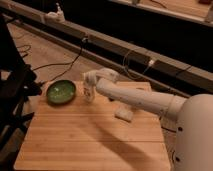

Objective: Stand the bottle upright

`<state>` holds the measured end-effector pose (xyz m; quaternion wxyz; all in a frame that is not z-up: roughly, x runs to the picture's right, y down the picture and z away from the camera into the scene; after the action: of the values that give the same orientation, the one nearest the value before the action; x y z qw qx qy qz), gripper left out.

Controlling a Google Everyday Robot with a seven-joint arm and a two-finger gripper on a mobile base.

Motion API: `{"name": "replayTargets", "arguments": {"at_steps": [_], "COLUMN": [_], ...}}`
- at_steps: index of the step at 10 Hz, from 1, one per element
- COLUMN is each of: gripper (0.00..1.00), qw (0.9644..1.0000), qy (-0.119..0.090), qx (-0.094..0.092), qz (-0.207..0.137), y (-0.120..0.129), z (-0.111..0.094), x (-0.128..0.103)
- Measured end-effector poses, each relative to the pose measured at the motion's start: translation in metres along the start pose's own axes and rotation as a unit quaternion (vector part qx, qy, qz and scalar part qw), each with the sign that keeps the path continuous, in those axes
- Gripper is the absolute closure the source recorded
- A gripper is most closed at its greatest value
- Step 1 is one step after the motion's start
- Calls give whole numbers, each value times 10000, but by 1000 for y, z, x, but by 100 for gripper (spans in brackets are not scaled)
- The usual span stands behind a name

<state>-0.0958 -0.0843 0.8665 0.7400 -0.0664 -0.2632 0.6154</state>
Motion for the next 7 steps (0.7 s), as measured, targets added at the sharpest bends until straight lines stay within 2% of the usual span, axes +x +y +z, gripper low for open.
{"name": "replayTargets", "arguments": {"at_steps": [1,7], "gripper": [20,20], "qw": [10000,10000], "qy": [57,27], "qx": [23,8], "qz": [26,12], "y": [-1,-1], "z": [1,1], "x": [5,3]}}
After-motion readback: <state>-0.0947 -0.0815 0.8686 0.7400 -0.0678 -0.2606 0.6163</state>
